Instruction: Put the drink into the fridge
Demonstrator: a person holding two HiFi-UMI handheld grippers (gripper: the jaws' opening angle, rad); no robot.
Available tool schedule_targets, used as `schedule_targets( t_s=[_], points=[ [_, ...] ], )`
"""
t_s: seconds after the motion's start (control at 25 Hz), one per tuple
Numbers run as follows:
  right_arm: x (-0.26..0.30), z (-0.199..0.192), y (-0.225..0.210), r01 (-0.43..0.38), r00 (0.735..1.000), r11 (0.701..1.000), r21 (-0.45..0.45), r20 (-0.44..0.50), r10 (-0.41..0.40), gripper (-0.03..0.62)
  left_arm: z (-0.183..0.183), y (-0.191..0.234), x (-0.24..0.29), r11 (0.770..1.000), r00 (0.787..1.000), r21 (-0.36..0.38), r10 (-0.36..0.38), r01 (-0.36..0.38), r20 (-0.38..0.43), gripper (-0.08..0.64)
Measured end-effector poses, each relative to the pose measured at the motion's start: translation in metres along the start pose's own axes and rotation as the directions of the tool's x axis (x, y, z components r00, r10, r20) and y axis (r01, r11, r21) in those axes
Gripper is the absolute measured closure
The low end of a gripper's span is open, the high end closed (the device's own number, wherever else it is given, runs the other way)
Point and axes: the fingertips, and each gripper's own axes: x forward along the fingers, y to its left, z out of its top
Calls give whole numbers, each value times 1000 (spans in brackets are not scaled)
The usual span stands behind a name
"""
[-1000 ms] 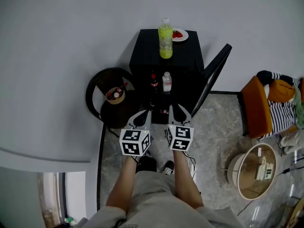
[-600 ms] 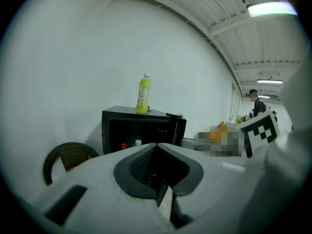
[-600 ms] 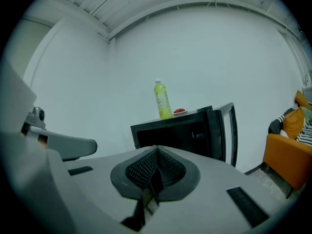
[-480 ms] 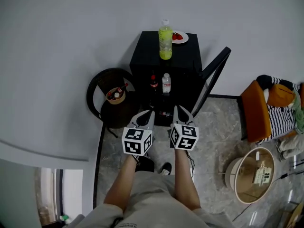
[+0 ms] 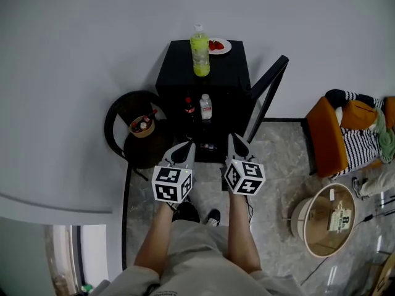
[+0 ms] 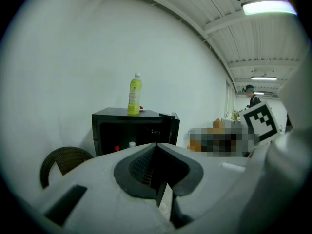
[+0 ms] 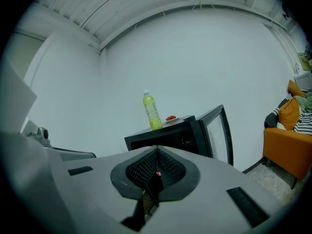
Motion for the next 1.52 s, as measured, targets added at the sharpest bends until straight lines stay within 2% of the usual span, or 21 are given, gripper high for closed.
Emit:
schedule_targets(
  t_s=[0.08, 0.24, 0.36, 0.48, 0.56, 0.68, 0.76, 0.92, 1.2, 1.32, 1.52],
  points=[
    [0, 5, 3, -13, 1000, 1000, -7, 7, 13, 586, 7, -2, 1, 1000, 1000, 23, -7, 7, 10, 552],
    [5, 23, 7, -39, 997, 999, -29, 69, 41, 586, 23, 6, 13, 1000, 1000, 24, 5, -6, 28, 552],
    [20, 28, 4, -38, 997, 999, -37, 62, 40, 584, 34, 17, 29, 1000, 999, 22, 15, -15, 28, 552],
    [41, 32, -2, -21, 998, 999, -42, 52, 23, 584, 46, 26, 50, 1000, 999, 25, -9, 8, 35, 551],
    [61, 34, -3, -8, 1000, 999, -45, 20, 9, 584, 54, 37, 64, 998, 999, 61, -20, 19, 26, 552],
    [97, 48, 1, -11, 1000, 1000, -4, -11, 11, 584, 71, 62, 87, 989, 1000, 147, -3, 2, 8, 552],
    [114, 68, 4, -22, 1000, 1000, 4, 13, 22, 583, 89, 74, 102, 992, 999, 129, -16, 12, 29, 552],
    [147, 98, 8, -41, 998, 998, -42, 43, 42, 579, 117, 93, 131, 994, 996, 96, -60, 54, 62, 551],
    [207, 108, 28, -86, 996, 989, -123, 6, 87, 468, 151, 122, 173, 988, 987, 87, -136, 129, 88, 552],
    [227, 106, 37, -85, 996, 982, -170, -37, 80, 385, 161, 129, 182, 982, 976, 71, -184, 177, 119, 552],
    [255, 107, 44, -62, 997, 976, -207, -54, 51, 343, 169, 145, 197, 973, 968, 78, -224, 216, 114, 552]
  ],
)
